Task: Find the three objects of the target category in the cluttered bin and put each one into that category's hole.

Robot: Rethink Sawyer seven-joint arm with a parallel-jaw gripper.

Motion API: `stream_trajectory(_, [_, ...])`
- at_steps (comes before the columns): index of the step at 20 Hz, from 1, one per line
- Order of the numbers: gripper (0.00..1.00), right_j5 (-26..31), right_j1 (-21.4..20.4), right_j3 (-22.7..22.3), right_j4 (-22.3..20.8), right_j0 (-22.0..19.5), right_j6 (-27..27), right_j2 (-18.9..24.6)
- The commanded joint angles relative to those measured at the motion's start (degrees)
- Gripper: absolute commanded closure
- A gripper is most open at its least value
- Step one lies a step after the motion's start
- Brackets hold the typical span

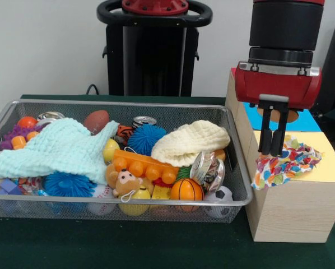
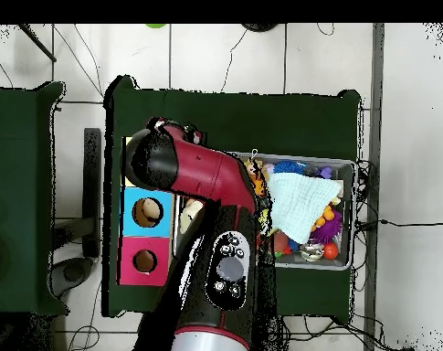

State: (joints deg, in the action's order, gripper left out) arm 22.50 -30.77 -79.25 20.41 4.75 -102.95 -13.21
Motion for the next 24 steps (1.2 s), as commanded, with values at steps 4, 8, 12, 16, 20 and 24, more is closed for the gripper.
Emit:
stream_trajectory(4, [1.00, -5.4, 2.0, -2.8, -2.2, -1.4, -6.9, 6.6])
stream_trajectory(8, [1.00, -8.2, 2.9, -3.7, -2.5, -1.7, -7.2, 7.3])
stream_trajectory(12, [1.00, -10.8, 3.9, -4.0, -2.9, -1.7, -7.5, 7.5])
stream_trajectory(16, [1.00, -10.7, 4.8, -3.4, -2.8, -1.0, -7.6, 6.2])
stream_trajectory(20, [1.00, -8.8, 5.3, -3.6, -2.4, 0.0, -8.2, 4.2])
stream_trajectory(24, [1.00, -8.2, 5.7, -4.0, -2.3, 0.4, -8.6, 3.2])
